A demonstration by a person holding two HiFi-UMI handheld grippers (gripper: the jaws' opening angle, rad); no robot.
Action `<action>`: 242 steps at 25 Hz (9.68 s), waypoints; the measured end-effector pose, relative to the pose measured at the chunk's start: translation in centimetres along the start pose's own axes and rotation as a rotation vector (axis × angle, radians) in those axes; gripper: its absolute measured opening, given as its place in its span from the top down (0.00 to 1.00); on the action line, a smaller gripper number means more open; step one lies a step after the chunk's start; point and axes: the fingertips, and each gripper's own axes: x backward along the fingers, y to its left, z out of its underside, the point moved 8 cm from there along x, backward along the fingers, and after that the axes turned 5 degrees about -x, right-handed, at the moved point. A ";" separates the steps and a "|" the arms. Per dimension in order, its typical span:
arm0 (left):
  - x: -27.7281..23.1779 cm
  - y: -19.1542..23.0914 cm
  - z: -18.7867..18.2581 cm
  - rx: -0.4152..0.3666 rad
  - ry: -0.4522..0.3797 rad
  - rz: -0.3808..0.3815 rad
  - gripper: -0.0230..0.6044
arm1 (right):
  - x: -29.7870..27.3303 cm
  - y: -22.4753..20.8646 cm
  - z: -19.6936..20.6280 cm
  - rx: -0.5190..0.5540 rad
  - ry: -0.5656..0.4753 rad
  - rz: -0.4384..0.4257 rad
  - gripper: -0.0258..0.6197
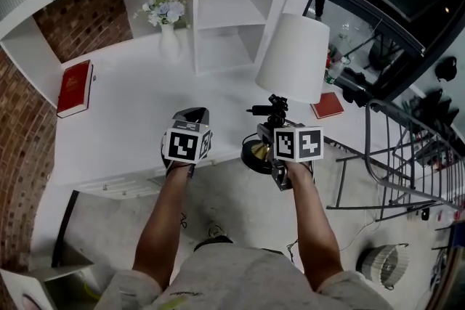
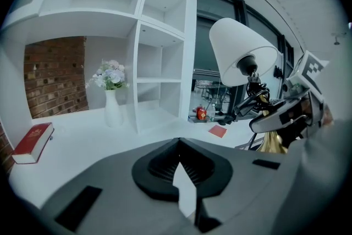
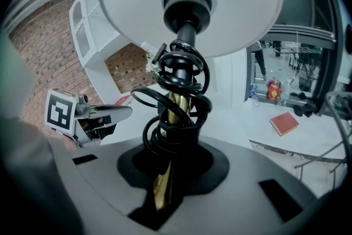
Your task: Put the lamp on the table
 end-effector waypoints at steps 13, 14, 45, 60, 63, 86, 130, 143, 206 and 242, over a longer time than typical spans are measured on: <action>-2.0 1.9 -0.1 0.015 -0.007 0.023 0.97 | -2.4 0.1 -1.2 0.050 -0.030 0.026 0.85; -2.1 2.0 -0.2 0.013 -0.009 0.026 0.97 | -2.6 0.1 -1.4 0.056 -0.029 0.031 0.85; -7.3 2.4 -0.7 -0.019 0.035 -0.057 0.97 | -10.8 -6.9 -6.5 0.226 -0.082 0.001 0.85; -9.7 -0.1 -0.1 -0.007 0.067 -0.053 0.97 | -13.5 -10.0 -7.4 0.300 -0.144 -0.023 0.85; -10.1 -0.2 -0.1 0.020 0.047 -0.057 0.97 | -14.2 -10.4 -7.5 0.311 -0.156 -0.030 0.85; -12.3 -1.0 -1.3 0.119 -0.045 -0.270 0.97 | -18.8 -12.3 -10.2 0.464 -0.219 -0.150 0.85; -14.4 -0.1 -1.2 0.260 -0.007 -0.564 0.97 | -28.7 -8.7 -11.9 0.623 -0.369 -0.390 0.85; -13.2 0.6 -0.2 0.268 0.011 -0.600 0.97 | -29.8 -7.8 -11.4 0.625 -0.413 -0.378 0.86; -12.5 0.7 2.3 0.345 0.003 -0.582 0.97 | -30.4 -8.4 -11.0 0.574 -0.330 -0.383 0.73; -10.3 -0.3 0.2 0.269 -0.097 -0.419 0.97 | -20.8 -8.7 -9.6 0.571 -0.263 -0.183 0.72</action>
